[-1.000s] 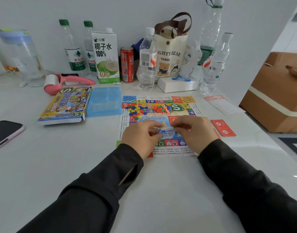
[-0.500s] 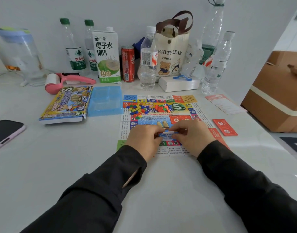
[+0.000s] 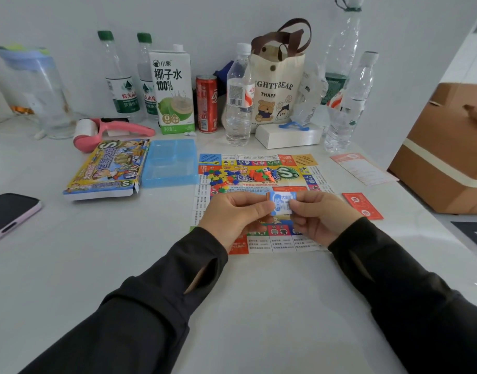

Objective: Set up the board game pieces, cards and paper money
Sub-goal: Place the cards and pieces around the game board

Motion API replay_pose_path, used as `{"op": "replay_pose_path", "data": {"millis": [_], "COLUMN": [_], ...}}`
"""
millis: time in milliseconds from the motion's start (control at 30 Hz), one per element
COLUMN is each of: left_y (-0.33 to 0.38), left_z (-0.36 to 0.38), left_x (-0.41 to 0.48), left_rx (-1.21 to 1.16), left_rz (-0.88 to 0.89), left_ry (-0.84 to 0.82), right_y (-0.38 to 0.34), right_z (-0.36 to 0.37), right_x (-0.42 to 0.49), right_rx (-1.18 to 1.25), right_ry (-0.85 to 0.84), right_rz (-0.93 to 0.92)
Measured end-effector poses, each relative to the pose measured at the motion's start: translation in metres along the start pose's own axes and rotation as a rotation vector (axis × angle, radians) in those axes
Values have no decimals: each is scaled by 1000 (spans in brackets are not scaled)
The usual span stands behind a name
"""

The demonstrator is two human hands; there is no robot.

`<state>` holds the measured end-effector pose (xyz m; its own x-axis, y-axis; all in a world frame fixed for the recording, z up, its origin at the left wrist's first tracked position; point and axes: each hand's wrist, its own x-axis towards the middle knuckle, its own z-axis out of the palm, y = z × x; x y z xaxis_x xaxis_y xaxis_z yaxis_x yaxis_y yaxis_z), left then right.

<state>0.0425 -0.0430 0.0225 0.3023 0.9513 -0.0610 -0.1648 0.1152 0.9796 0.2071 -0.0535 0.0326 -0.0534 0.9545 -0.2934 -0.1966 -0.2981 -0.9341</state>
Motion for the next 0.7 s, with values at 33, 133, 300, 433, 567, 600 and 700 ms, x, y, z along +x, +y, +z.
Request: {"op": "replay_pose_path", "data": {"millis": [33,133,300,433,567,600,700], "left_y": [0,2,6,5,5,6,7], "left_z": [1,1,4,2,-1,-2,-3], "left_x": [-1,-2,-5,-5,-5,-6,-7], "left_rx": [3,-32,-153,-37,126,136,133], "left_rz": [4,3,10,51,107,115,122], "left_ry": [-7,-32,-68,-52,-58,-65,-80], "right_y": [1,2,2,4,4,4,4], "right_z": [0,-1,3,3,1,2,2], "right_x": [0,1,-1,1,5,6,5], "right_rx": [22,102,189,201,106,78,48], "right_ry": [-7,-38,-137,-59,27,28,0], "right_rz": [18,51,86,137,101,90,94]}}
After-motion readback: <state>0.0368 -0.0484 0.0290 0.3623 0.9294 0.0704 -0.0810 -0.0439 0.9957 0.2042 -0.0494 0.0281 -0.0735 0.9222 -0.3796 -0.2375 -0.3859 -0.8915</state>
